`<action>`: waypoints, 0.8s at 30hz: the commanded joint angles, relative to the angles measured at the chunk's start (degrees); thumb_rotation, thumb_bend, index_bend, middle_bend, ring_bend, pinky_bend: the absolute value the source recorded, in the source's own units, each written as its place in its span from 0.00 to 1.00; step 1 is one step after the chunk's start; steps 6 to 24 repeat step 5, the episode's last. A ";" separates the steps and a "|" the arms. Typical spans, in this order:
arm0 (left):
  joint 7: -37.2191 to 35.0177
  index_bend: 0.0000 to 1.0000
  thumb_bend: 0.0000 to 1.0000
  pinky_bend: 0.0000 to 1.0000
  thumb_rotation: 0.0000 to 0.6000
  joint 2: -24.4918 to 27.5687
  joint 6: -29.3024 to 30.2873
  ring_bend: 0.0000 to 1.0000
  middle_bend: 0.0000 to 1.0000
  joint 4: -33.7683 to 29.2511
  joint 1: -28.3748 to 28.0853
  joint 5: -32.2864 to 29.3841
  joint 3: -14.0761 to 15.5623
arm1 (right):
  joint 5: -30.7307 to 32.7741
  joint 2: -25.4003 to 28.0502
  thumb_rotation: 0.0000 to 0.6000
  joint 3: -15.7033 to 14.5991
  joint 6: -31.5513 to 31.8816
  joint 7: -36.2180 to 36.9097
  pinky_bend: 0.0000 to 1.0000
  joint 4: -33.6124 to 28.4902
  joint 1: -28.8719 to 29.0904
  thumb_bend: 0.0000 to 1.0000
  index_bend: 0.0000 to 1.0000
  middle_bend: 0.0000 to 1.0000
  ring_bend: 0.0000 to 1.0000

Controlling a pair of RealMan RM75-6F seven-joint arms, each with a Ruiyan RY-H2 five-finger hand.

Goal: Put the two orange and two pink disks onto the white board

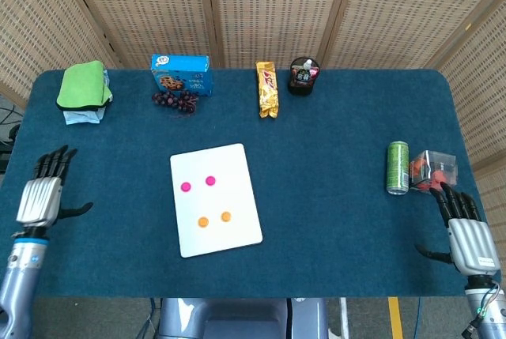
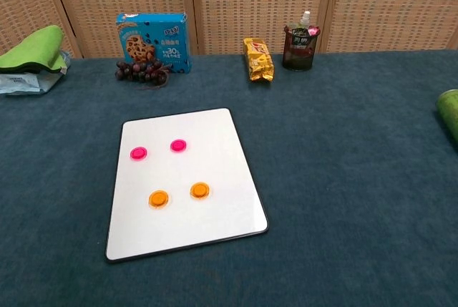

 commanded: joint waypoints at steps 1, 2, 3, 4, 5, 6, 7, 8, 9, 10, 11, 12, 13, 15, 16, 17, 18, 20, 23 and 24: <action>-0.78 0.00 0.00 0.00 1.00 1.88 2.98 0.00 0.00 -1.29 2.66 1.63 0.99 | 0.09 -0.14 1.00 0.09 0.13 -0.06 0.00 0.08 -0.04 0.04 0.00 0.00 0.00; -0.75 0.00 0.00 0.00 1.00 2.15 3.54 0.00 0.00 -1.53 3.10 2.00 0.97 | 0.13 -0.17 1.00 0.12 0.20 0.03 0.00 0.11 -0.08 0.04 0.00 0.00 0.00; -0.81 0.00 0.00 0.00 1.00 2.35 3.99 0.00 0.00 -1.73 3.49 2.32 0.93 | 0.11 -0.18 1.00 0.14 0.29 0.12 0.00 0.11 -0.12 0.04 0.00 0.00 0.00; -0.96 0.00 0.00 0.00 1.00 2.52 4.28 0.00 0.00 -1.87 3.82 2.64 0.90 | 0.05 -0.20 1.00 0.14 0.38 0.17 0.00 0.11 -0.16 0.04 0.00 0.00 0.00; -1.21 0.00 0.00 0.00 1.00 2.70 4.46 0.00 0.00 -2.02 4.10 2.96 0.87 | -0.04 -0.23 1.00 0.13 0.48 0.12 0.00 0.14 -0.19 0.04 0.00 0.00 0.00; -1.21 0.00 0.00 0.00 1.00 2.70 4.46 0.00 0.00 -2.02 4.10 2.96 0.87 | -0.04 -0.23 1.00 0.13 0.48 0.12 0.00 0.14 -0.19 0.04 0.00 0.00 0.00; -1.21 0.00 0.00 0.00 1.00 2.70 4.46 0.00 0.00 -2.02 4.10 2.96 0.87 | -0.04 -0.23 1.00 0.13 0.48 0.12 0.00 0.14 -0.19 0.04 0.00 0.00 0.00; -1.21 0.00 0.00 0.00 1.00 2.70 4.46 0.00 0.00 -2.02 4.10 2.96 0.87 | -0.04 -0.23 1.00 0.13 0.48 0.12 0.00 0.14 -0.19 0.04 0.00 0.00 0.00; -1.21 0.00 0.00 0.00 1.00 2.70 4.46 0.00 0.00 -2.02 4.10 2.96 0.87 | -0.04 -0.23 1.00 0.13 0.48 0.12 0.00 0.14 -0.19 0.04 0.00 0.00 0.00; -1.21 0.00 0.00 0.00 1.00 2.70 4.46 0.00 0.00 -2.02 4.10 2.96 0.87 | -0.04 -0.23 1.00 0.13 0.48 0.12 0.00 0.14 -0.19 0.04 0.00 0.00 0.00; -1.21 0.00 0.00 0.00 1.00 2.70 4.46 0.00 0.00 -2.02 4.10 2.96 0.87 | -0.04 -0.23 1.00 0.13 0.48 0.12 0.00 0.14 -0.19 0.04 0.00 0.00 0.00; -1.21 0.00 0.00 0.00 1.00 2.70 4.46 0.00 0.00 -2.02 4.10 2.96 0.87 | -0.04 -0.23 1.00 0.13 0.48 0.12 0.00 0.14 -0.19 0.04 0.00 0.00 0.00; -1.21 0.00 0.00 0.00 1.00 2.70 4.46 0.00 0.00 -2.02 4.10 2.96 0.87 | -0.04 -0.23 1.00 0.13 0.48 0.12 0.00 0.14 -0.19 0.04 0.00 0.00 0.00; -1.21 0.00 0.00 0.00 1.00 2.70 4.46 0.00 0.00 -2.02 4.10 2.96 0.87 | -0.04 -0.23 1.00 0.13 0.48 0.12 0.00 0.14 -0.19 0.04 0.00 0.00 0.00; -1.21 0.00 0.00 0.00 1.00 2.70 4.46 0.00 0.00 -2.02 4.10 2.96 0.87 | -0.04 -0.23 1.00 0.13 0.48 0.12 0.00 0.14 -0.19 0.04 0.00 0.00 0.00; -1.21 0.00 0.00 0.00 1.00 2.70 4.46 0.00 0.00 -2.02 4.10 2.96 0.87 | -0.04 -0.23 1.00 0.13 0.48 0.12 0.00 0.14 -0.19 0.04 0.00 0.00 0.00; -1.21 0.00 0.00 0.00 1.00 2.70 4.46 0.00 0.00 -2.02 4.10 2.96 0.87 | -0.04 -0.23 1.00 0.13 0.48 0.12 0.00 0.14 -0.19 0.04 0.00 0.00 0.00; -1.21 0.00 0.00 0.00 1.00 2.70 4.46 0.00 0.00 -2.02 4.10 2.96 0.87 | -0.04 -0.23 1.00 0.13 0.48 0.12 0.00 0.14 -0.19 0.04 0.00 0.00 0.00; -1.21 0.00 0.00 0.00 1.00 2.70 4.46 0.00 0.00 -2.02 4.10 2.96 0.87 | -0.04 -0.23 1.00 0.13 0.48 0.12 0.00 0.14 -0.19 0.04 0.00 0.00 0.00; -1.21 0.00 0.00 0.00 1.00 2.70 4.46 0.00 0.00 -2.02 4.10 2.96 0.87 | -0.04 -0.23 1.00 0.13 0.48 0.12 0.00 0.14 -0.19 0.04 0.00 0.00 0.00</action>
